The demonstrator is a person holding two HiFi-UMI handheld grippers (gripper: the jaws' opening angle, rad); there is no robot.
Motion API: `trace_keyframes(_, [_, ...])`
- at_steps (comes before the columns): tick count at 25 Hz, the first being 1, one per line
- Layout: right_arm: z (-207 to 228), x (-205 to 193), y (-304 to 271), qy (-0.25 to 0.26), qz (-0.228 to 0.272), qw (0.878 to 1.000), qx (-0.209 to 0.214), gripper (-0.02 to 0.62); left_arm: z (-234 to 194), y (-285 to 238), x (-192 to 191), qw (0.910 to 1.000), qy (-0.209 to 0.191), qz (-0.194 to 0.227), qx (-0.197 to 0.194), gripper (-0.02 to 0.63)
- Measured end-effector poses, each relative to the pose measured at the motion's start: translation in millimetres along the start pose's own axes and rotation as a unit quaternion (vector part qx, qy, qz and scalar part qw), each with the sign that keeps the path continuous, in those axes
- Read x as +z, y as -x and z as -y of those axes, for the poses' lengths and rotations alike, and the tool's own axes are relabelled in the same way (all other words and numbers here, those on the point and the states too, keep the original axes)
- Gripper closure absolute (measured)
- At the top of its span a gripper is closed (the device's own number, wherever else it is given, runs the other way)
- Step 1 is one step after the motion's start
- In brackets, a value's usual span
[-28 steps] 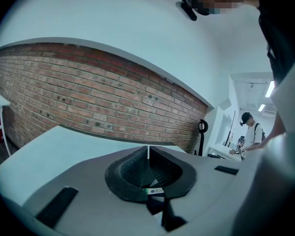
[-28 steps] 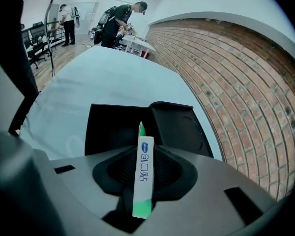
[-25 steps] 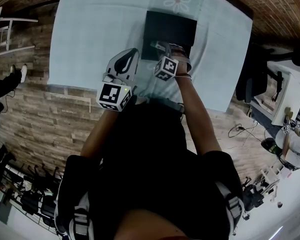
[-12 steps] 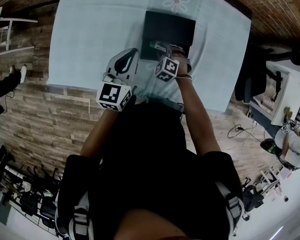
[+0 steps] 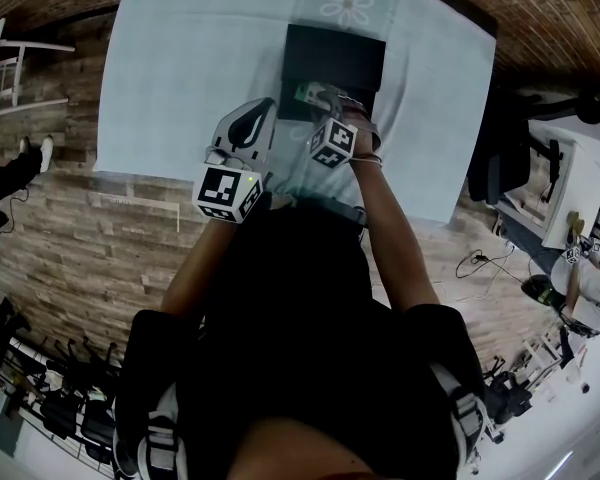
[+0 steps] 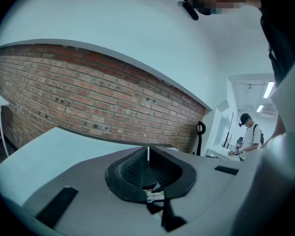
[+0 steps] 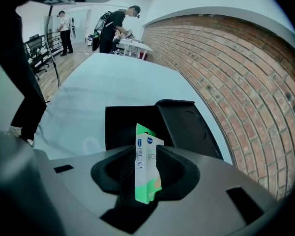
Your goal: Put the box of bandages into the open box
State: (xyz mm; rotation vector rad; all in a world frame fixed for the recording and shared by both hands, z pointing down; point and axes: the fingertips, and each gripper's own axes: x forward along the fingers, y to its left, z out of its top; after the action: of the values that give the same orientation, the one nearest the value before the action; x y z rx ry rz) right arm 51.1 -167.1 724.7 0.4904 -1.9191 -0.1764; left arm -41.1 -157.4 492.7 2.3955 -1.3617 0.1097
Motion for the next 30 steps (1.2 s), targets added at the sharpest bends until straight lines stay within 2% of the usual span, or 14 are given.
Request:
trace_keyframes(7, [-5,2,10,-0.048,0.014,0.999,0.009,0.456,5,5,2,1.0,-0.002,0.005,-0.006,0.568])
trace_keyframes(10, [2,6,21,-0.095,0.034,0.995,0.003,0.457,7,7,4,0.9999,-0.003,0.008,-0.007,0.568])
trace_keyframes(14, [20,18,44,-0.179,0.074,0.981,-0.015,0.479,8,10,6,0.9998,-0.005,0.012,-0.012,0.568])
trace_keyframes(18, [38,34,72,-0.252,0.123,0.959,-0.037,0.527,11,12,9,0.9997,-0.007,0.017,-0.018,0.568])
trace_keyframes(22, [52,44,100,-0.303,0.162,0.937,-0.059,0.54,16,16,15,0.9993,-0.014,0.025,-0.025,0.568])
trace_keyframes(30, [70,45,159,-0.416,0.229,0.872,-0.115,0.566,23,24,20,0.9987,-0.022,0.031,-0.035,0.568])
